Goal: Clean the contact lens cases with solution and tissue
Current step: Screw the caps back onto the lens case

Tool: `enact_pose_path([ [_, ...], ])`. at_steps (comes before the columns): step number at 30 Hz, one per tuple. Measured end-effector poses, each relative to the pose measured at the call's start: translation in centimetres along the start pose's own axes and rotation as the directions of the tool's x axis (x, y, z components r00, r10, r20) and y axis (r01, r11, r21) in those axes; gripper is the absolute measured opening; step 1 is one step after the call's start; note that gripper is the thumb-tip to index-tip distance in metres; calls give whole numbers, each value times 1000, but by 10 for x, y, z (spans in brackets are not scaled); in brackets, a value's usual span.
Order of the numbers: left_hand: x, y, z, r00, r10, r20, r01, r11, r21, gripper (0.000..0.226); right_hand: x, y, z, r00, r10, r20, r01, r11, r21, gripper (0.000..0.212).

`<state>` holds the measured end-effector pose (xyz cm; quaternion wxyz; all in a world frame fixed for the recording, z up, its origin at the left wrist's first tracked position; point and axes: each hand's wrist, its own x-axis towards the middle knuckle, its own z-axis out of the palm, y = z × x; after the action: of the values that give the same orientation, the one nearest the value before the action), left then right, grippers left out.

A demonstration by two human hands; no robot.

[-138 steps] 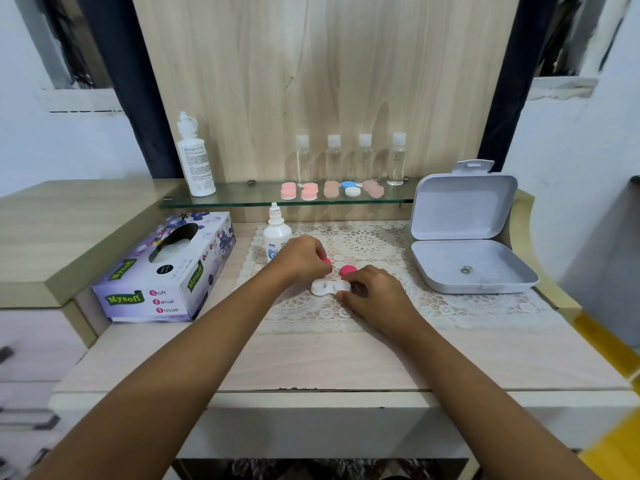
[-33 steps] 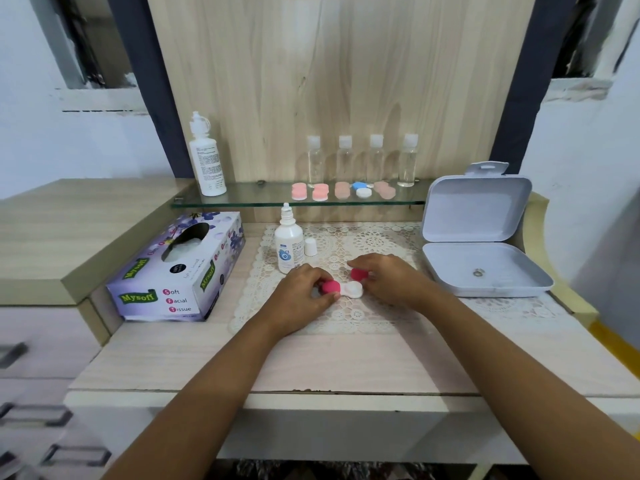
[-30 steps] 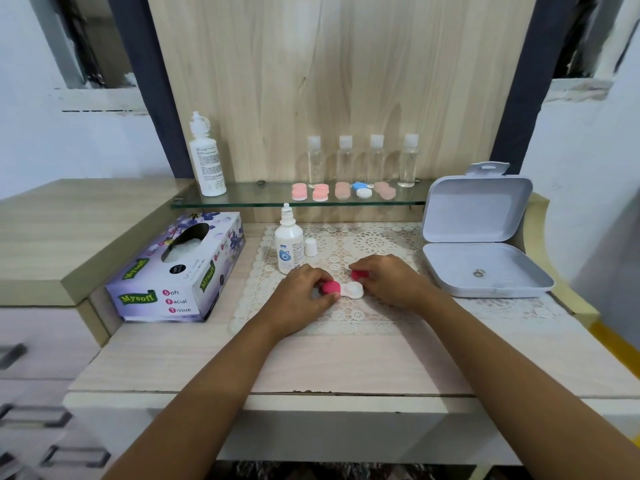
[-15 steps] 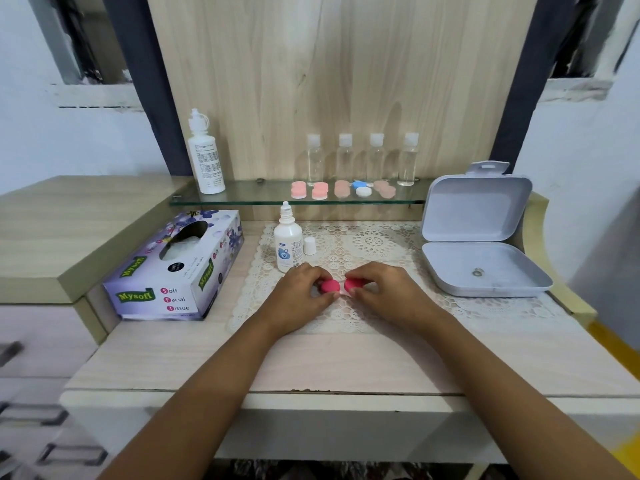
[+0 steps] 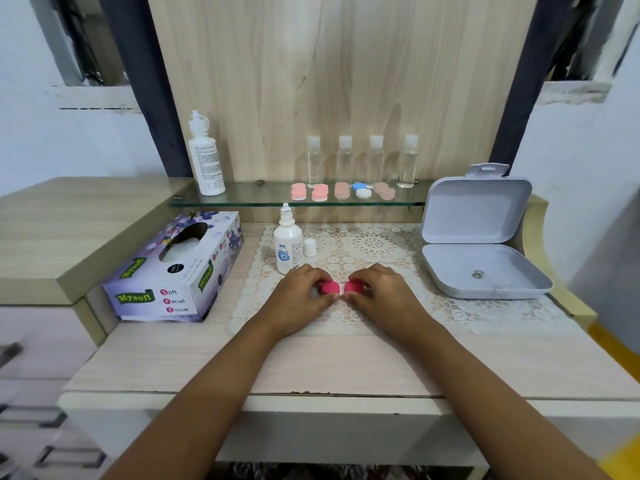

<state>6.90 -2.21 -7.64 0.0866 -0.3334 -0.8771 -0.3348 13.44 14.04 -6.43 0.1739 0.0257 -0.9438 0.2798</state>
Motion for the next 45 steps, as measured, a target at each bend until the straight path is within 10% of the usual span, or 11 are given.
enact_pose_path([
  [13, 0, 1, 0, 1000, -1, -1, 2, 1000, 20, 24, -10, -3, -1, 982, 109, -157, -106, 994, 29, 29],
  [17, 0, 2, 0, 1000, -3, 0, 3, 1000, 12, 24, -11, -1, -1, 1000, 4, 5, -4, 1000, 14, 55],
  [23, -1, 2, 0, 1000, -10, 7, 10, 1000, 7, 24, -9, 2, -1, 997, 45, -57, -42, 997, 64, 12],
  [29, -1, 2, -1, 1000, -4, 3, 4, 1000, 5, 24, -8, 6, 2, 999, -31, 42, 33, 999, -31, 46],
  [45, -1, 4, -2, 1000, -1, 8, 1, 1000, 19, 24, -4, 8, 2, 1000, -13, 0, 13, 1000, -2, 23],
])
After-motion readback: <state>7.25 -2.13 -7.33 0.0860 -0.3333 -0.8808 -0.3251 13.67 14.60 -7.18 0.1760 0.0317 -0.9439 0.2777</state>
